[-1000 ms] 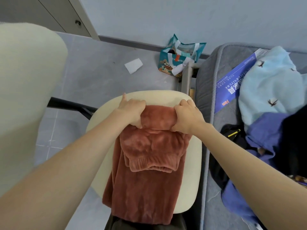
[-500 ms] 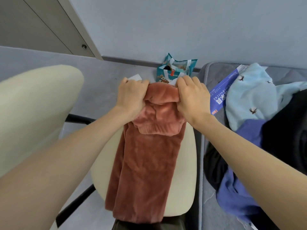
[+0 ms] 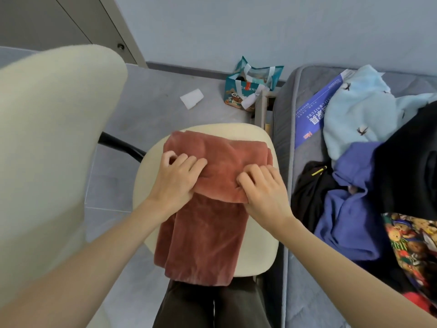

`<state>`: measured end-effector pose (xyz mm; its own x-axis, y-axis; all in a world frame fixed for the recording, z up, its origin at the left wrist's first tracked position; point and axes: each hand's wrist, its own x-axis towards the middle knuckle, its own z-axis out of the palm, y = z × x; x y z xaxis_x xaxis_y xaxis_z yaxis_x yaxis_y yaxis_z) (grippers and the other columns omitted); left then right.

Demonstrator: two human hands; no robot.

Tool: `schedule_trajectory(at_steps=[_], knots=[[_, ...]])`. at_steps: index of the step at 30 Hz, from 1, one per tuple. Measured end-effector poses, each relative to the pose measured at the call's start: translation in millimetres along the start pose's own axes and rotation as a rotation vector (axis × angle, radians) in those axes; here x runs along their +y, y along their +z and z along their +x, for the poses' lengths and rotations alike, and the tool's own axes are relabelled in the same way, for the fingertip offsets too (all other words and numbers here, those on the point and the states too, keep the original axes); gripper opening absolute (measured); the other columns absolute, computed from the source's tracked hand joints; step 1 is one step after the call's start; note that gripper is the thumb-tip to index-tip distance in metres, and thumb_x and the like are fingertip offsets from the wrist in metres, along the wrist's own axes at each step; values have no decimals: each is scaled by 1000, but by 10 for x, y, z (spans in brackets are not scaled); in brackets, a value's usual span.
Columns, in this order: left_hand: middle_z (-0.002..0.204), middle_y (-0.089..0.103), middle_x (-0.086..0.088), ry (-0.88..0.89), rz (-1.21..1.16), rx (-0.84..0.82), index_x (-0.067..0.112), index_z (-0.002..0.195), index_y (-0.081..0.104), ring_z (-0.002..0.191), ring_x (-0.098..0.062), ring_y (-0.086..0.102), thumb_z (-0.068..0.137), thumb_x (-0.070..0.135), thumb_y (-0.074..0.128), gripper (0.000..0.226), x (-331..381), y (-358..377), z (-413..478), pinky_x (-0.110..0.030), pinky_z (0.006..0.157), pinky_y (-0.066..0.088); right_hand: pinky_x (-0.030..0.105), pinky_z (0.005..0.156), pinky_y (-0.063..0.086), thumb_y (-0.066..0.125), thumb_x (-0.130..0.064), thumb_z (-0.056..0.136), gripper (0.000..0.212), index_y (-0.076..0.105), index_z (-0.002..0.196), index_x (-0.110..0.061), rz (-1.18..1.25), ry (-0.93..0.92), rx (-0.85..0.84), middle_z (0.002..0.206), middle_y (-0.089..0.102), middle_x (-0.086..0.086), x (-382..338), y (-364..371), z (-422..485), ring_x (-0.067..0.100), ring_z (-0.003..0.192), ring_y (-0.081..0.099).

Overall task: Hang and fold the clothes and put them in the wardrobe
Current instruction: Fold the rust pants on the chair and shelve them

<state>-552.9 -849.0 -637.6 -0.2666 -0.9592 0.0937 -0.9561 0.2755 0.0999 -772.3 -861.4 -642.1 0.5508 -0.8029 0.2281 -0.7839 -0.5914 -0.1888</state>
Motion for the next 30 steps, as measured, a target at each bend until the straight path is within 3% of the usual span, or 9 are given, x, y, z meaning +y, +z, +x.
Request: schedule_trajectory(at_steps=[3, 5, 7, 9, 13, 16, 18, 21, 30], knots=[[120, 50, -20, -15, 4, -202, 8, 93, 61, 114, -38, 46, 50, -8, 74, 47, 49, 54, -203, -53, 105, 30, 47, 102, 41, 66, 0, 64, 25, 59, 88, -8, 57, -55, -217, 85, 54, 8, -114, 45, -121, 28, 71, 52], [155, 13, -20, 4, -31, -404, 12, 95, 54, 143, -40, 8, 62, 1, 74, 40, 69, 99, -289, -59, 114, 14, 46, 100, 42, 72, -10, 62, 26, 60, 85, -9, 40, -63, -327, 84, 54, 6, -182, 78, -194, 26, 68, 54], [158, -19, -7, 36, -80, -602, 18, 98, 45, 144, -30, -19, 66, 32, 81, 50, 58, 167, -373, -60, 115, 3, 41, 94, 41, 74, -34, 66, 29, 61, 81, -13, 14, -64, -513, 85, 55, 4, -261, 88, -251, 23, 69, 56], [157, -19, 0, 57, -116, -732, 23, 94, 46, 143, -24, -22, 54, 66, 76, 67, 33, 194, -445, -61, 114, -2, 37, 89, 37, 55, -61, 78, 45, 65, 84, -18, 11, 18, -749, 91, 57, -1, -335, 73, -305, 19, 80, 57], [136, 42, 8, -182, -396, -408, 26, 79, 65, 129, -21, 30, 75, 65, 60, 39, 30, 101, -466, -40, 112, 12, 37, 66, 49, 52, -26, 90, 22, 62, 75, -13, 151, 188, -421, 77, 61, 2, -441, 25, -344, 22, 72, 57], [117, 56, 0, -222, -369, -49, 14, 106, 62, 113, -23, 51, 92, 24, 49, 21, 59, 136, -378, -32, 102, 31, 42, 90, 48, 54, -8, 84, 28, 64, 110, -7, 88, 214, -166, 117, 62, 9, -486, 70, -303, 28, 106, 57], [141, 46, -4, -239, -335, -62, 10, 133, 51, 134, -24, 39, 97, 18, 42, 38, 137, 225, -324, -38, 115, 23, 46, 115, 28, 45, -7, 89, 52, 45, 141, -7, 62, 247, -231, 150, 38, 11, -512, 166, -235, 30, 139, 34], [159, 17, 2, -270, -267, -227, 18, 151, 22, 148, -18, 7, 102, 33, 24, 52, 234, 469, -332, -46, 120, 7, 47, 121, 3, 30, -24, 100, 55, 17, 153, -18, 57, 325, -363, 161, 8, 4, -508, 378, -192, 24, 149, 2], [161, -1, -2, -277, -309, -202, 26, 152, 8, 147, -27, -8, 101, 42, 21, 55, 200, 1018, -497, -57, 116, 11, 57, 117, 9, 28, -41, 100, 57, 10, 152, -26, 123, 308, -329, 160, 1, 5, -324, 904, -467, 29, 148, -4]])
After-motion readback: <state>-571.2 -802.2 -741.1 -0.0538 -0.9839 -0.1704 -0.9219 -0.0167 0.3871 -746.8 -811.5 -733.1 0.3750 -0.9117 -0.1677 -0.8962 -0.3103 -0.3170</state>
